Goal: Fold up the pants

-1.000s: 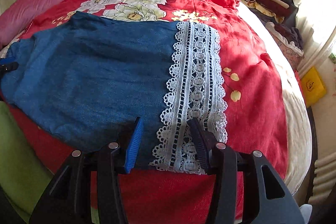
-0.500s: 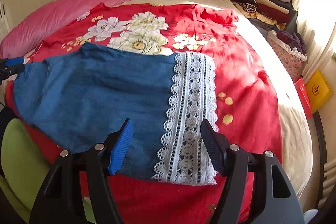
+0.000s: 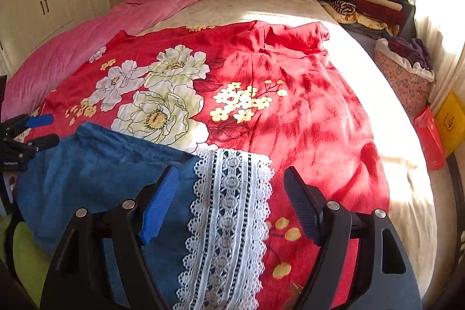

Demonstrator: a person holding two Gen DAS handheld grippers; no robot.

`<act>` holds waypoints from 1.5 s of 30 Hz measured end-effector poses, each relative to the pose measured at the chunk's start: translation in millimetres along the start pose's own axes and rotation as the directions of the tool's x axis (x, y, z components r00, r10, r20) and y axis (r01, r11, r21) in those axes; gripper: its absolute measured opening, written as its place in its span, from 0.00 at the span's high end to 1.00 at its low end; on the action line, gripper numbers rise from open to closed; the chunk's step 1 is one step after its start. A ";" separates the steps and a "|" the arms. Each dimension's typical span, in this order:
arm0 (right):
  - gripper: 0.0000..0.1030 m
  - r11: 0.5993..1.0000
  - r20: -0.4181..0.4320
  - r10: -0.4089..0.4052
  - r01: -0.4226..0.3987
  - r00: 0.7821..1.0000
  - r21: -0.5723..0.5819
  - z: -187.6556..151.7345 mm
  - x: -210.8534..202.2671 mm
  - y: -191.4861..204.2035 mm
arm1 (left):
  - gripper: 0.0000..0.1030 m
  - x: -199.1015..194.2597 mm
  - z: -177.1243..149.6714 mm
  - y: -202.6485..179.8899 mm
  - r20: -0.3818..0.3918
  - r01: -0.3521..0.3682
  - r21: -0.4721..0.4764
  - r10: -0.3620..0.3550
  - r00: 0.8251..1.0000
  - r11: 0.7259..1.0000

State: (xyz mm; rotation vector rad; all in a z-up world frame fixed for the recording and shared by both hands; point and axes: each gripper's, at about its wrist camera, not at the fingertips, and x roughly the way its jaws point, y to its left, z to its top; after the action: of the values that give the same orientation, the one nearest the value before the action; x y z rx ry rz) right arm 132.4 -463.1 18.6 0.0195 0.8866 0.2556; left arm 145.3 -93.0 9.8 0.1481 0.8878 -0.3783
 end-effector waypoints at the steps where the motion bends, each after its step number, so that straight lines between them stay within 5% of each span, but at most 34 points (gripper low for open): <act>1: 0.28 1.000 -0.010 0.010 -0.009 1.000 0.012 1.7 6.6 -1.8 | 0.23 5.9 1.9 -0.4 -0.008 0.004 0.003 -0.004 1.000 1.000; 9: 0.28 0.993 -0.075 0.096 -0.090 0.993 0.078 2.8 44.3 -20.2 | 0.35 41.5 7.1 -9.8 -0.057 0.065 0.037 -0.063 0.996 0.997; 12: 0.28 0.988 -0.083 0.129 -0.121 0.988 0.095 -1.8 51.4 -23.8 | 0.68 58.0 3.5 -13.8 -0.108 0.130 0.025 -0.126 0.986 0.991; 13: 0.28 0.987 -0.086 0.137 -0.129 0.987 0.093 -3.8 53.4 -23.6 | 0.87 62.4 1.2 -16.0 -0.123 0.137 0.028 -0.132 0.984 0.990; 16: 0.55 0.983 -0.089 0.175 -0.170 0.980 0.070 -10.2 53.5 -20.1 | 0.99 60.1 -1.4 -19.9 -0.109 0.115 0.057 -0.108 0.988 0.992; 17: 0.73 0.980 -0.084 0.193 -0.188 0.978 0.065 -11.2 51.7 -18.9 | 1.00 53.3 1.2 -17.3 -0.082 0.117 0.039 -0.113 0.990 0.992; 18: 0.78 0.975 -0.063 0.214 -0.210 0.975 0.065 -11.8 46.8 -17.9 | 1.00 45.9 4.8 -13.9 -0.049 0.114 0.026 -0.112 0.992 0.993; 22: 0.79 0.984 0.043 0.180 -0.180 0.983 0.005 -4.1 22.6 -12.4 | 1.00 36.6 17.3 -3.3 -0.014 0.113 -0.004 -0.113 0.994 0.994; 25: 0.78 0.993 0.030 0.109 -0.108 0.994 -0.035 -3.2 29.5 -11.5 | 1.00 53.4 14.5 -2.9 -0.041 0.106 -0.025 -0.107 0.993 0.994; 31: 0.59 0.998 -0.012 -0.037 0.036 0.999 -0.045 -17.1 45.8 -14.1 | 0.91 69.9 0.5 -7.9 -0.060 0.076 -0.012 -0.076 0.995 0.997; 33: 0.37 0.987 0.018 -0.141 0.142 0.990 -0.073 -16.6 33.8 -7.9 | 0.76 60.7 0.3 -2.8 -0.060 0.068 -0.024 -0.070 0.996 0.997; 37: 0.29 0.953 0.090 -0.244 0.257 0.965 -0.163 -23.5 6.3 17.5 | 0.63 35.7 -8.3 2.0 -0.036 0.051 -0.023 -0.052 0.998 0.998; 45: 0.27 0.928 0.134 -0.245 0.272 0.960 -0.253 -55.3 -28.8 60.3 | 0.44 -23.0 -51.6 16.3 0.005 0.023 -0.054 -0.023 1.000 0.998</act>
State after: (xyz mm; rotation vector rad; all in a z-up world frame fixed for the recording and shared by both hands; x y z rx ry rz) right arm 59.7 -416.2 12.9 -0.3343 0.7389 0.1244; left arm 100.8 -57.5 -5.1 0.0871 0.8955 -0.3755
